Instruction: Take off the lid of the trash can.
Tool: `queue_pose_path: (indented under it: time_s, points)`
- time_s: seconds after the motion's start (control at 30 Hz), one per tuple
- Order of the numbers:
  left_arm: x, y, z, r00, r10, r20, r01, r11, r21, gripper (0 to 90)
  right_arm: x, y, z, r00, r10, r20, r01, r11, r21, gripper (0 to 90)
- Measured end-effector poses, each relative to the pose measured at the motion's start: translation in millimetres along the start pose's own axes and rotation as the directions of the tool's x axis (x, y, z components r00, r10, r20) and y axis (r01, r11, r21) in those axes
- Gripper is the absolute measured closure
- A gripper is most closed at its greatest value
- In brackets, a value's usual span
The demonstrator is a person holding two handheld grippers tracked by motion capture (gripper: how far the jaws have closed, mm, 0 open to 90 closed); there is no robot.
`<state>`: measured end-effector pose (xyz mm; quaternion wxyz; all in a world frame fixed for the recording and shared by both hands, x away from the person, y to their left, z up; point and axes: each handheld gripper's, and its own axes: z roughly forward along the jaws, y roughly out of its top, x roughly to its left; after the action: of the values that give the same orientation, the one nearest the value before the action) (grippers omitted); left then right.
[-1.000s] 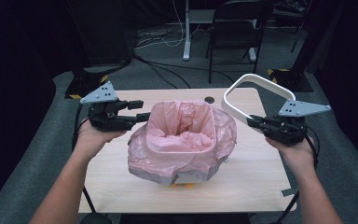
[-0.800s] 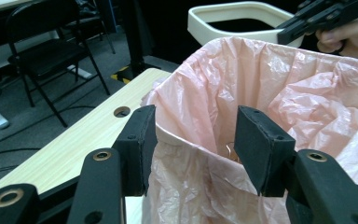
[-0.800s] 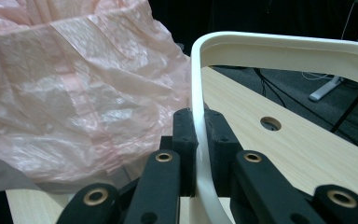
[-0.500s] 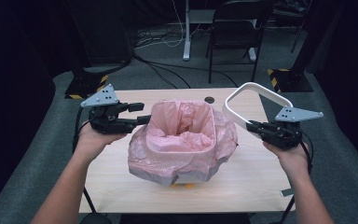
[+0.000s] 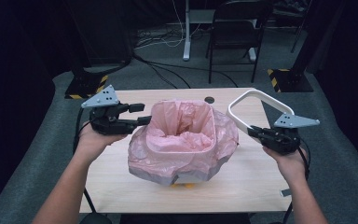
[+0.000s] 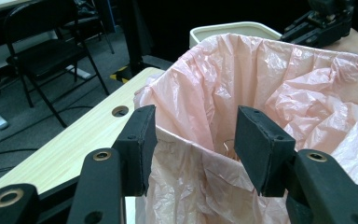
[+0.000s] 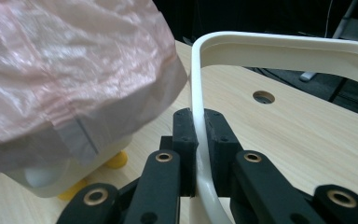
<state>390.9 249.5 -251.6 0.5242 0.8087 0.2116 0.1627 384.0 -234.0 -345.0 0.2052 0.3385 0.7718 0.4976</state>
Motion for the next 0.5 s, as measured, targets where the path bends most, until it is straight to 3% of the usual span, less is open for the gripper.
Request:
queue_pose_path:
  time_s: [0.5]
  points:
    - [0.7,-2.0,0.3,1.0,-0.006,-0.001,0.006,1.0,-0.002,48.4,2.4,-28.5,16.7,0.9993,0.024,0.029,-0.025,0.999,0.027,83.8]
